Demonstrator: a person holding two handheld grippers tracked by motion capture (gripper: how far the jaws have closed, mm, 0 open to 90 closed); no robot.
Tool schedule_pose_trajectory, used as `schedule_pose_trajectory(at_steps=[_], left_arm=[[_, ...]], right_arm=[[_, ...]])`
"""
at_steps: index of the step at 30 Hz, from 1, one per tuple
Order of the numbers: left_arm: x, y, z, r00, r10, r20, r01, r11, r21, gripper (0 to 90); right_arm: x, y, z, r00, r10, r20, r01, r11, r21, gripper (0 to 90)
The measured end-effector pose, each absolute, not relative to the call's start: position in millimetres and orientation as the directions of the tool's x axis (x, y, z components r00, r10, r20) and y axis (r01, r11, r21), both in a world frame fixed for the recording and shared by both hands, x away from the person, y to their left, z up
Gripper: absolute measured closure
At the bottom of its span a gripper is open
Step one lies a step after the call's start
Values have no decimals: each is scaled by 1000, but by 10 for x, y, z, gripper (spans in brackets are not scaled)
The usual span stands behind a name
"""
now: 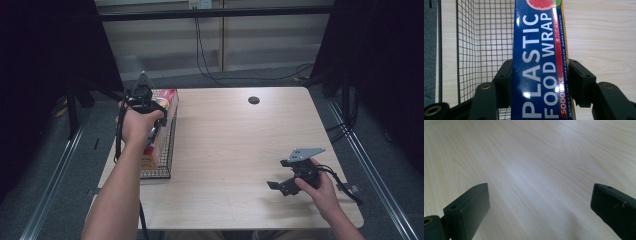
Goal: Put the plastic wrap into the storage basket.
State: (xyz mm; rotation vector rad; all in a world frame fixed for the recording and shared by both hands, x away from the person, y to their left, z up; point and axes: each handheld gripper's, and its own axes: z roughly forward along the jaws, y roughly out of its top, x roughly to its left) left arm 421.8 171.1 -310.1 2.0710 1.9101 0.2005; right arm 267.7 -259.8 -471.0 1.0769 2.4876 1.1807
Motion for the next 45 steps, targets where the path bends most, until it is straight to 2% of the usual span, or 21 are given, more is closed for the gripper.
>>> schedule_pose_trajectory(at_steps=[22, 45], left_arm=[[4185, 1864, -3197, 49, 994, -95, 953, -18, 302, 449], [4160, 1923, -3329, 4, 993, -118, 958, 30, 285, 447]], right_arm=[[2669, -2551, -4704, -732, 671, 119, 527, 447, 723, 21], [2672, -2538, -4705, -738, 665, 119, 525, 454, 720, 21]])
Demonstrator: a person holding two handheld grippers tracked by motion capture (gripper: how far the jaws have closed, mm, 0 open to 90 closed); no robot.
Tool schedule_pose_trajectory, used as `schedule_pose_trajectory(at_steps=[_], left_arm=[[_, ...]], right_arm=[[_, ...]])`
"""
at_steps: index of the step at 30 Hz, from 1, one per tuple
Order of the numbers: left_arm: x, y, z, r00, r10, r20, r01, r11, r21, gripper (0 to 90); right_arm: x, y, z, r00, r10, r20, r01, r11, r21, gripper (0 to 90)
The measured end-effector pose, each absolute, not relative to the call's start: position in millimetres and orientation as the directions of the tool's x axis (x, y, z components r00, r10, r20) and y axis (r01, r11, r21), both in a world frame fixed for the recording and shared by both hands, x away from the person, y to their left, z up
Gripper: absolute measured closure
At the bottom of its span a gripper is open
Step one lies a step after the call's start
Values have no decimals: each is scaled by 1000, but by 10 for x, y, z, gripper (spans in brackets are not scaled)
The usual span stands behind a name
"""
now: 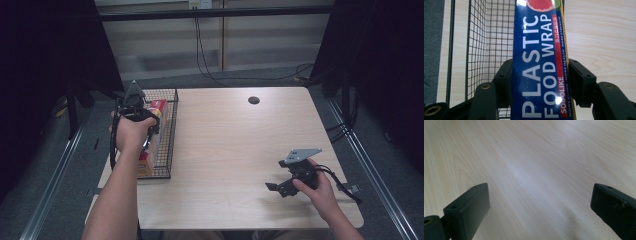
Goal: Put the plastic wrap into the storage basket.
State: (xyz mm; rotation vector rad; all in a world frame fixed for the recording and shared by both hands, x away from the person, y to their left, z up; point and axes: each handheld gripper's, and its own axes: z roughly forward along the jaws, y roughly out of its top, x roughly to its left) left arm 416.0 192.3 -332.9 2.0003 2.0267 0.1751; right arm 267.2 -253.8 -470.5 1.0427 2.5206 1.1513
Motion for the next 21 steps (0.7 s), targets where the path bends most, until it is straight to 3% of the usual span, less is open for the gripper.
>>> schedule_pose_trajectory(at_steps=[21], left_arm=[[4149, 2070, -3475, -37, 993, -113, 961, 67, 270, 446]], right_arm=[[2669, -2530, -4698, -736, 667, 115, 521, 450, 726, 21]])
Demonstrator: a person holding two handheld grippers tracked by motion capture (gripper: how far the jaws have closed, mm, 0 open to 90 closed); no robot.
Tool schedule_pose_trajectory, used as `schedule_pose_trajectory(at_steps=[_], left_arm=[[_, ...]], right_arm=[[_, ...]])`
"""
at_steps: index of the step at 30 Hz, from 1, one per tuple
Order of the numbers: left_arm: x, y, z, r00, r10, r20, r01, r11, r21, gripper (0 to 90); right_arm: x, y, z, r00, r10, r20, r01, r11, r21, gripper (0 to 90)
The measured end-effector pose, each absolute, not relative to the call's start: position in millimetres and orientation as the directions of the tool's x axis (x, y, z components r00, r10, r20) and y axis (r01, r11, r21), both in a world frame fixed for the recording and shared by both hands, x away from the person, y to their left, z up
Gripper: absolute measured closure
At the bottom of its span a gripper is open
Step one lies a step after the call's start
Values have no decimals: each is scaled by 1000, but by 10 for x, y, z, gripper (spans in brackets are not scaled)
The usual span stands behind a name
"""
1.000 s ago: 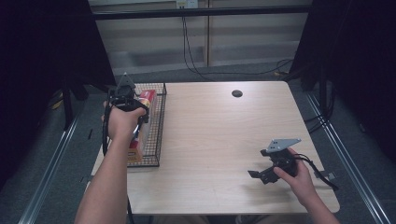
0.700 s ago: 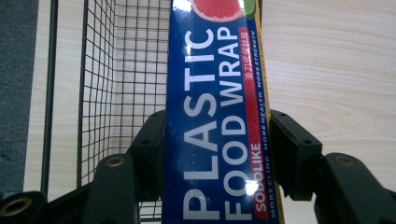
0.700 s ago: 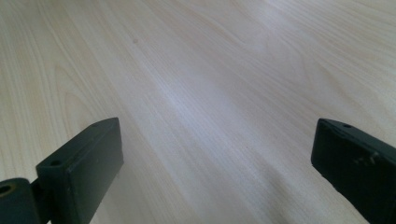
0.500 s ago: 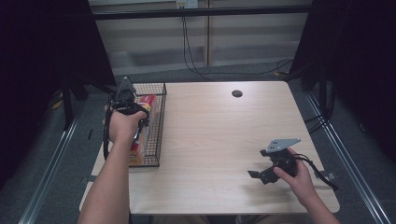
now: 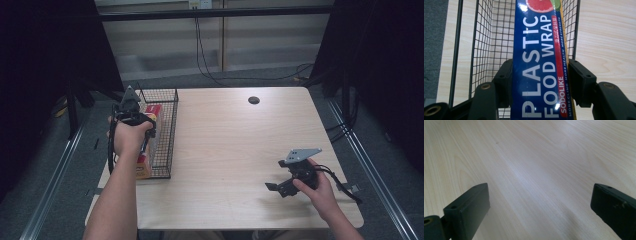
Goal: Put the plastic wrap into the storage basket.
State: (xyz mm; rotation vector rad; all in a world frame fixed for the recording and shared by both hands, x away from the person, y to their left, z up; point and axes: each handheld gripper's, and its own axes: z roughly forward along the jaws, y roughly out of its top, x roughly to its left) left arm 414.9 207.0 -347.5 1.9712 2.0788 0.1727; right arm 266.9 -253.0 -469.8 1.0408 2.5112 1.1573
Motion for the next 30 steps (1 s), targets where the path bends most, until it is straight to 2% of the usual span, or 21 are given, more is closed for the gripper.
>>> schedule_pose_trajectory(at_steps=[30], left_arm=[[4178, 2034, -3639, -56, 991, -118, 962, 85, 258, 443]], right_arm=[[2666, -2511, -4703, -742, 662, 103, 514, 464, 721, 21]])
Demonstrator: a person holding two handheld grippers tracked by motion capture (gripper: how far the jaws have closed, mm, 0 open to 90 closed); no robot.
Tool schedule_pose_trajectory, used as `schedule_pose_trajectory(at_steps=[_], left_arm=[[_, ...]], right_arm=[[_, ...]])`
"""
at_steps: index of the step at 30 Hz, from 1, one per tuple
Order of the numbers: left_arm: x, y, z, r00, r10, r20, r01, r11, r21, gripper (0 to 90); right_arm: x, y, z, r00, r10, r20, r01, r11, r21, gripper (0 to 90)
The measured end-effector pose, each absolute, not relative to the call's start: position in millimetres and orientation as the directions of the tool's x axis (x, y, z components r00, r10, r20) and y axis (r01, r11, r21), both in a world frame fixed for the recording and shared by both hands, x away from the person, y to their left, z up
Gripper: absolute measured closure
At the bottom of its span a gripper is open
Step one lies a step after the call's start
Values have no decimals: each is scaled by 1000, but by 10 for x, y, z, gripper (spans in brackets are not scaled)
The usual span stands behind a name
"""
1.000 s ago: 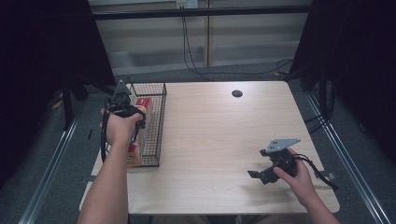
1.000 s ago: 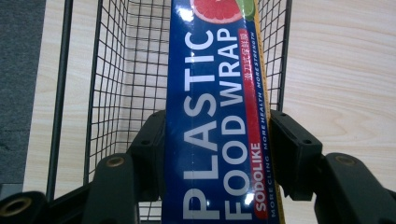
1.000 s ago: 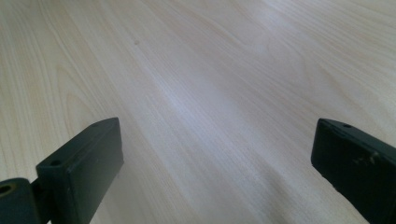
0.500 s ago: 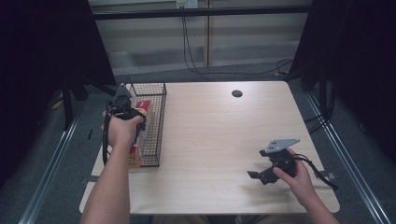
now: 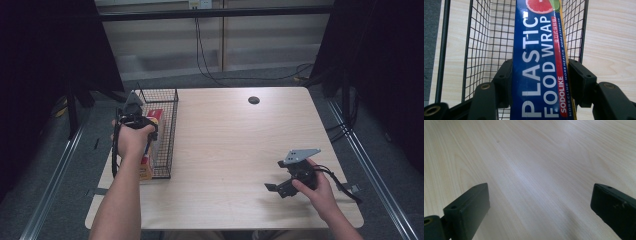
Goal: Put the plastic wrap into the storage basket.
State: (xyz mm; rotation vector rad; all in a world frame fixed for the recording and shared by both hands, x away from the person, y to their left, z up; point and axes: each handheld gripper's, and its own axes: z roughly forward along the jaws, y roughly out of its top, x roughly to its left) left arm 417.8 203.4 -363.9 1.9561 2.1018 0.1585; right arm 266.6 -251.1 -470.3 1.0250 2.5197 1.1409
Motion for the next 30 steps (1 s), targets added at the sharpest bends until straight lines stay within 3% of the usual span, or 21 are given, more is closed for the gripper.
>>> schedule_pose_trajectory(at_steps=[30], left_arm=[[4162, 2050, -3707, -49, 992, -119, 963, 78, 258, 438]], right_arm=[[2667, -2506, -4702, -747, 656, 107, 512, 466, 721, 21]])
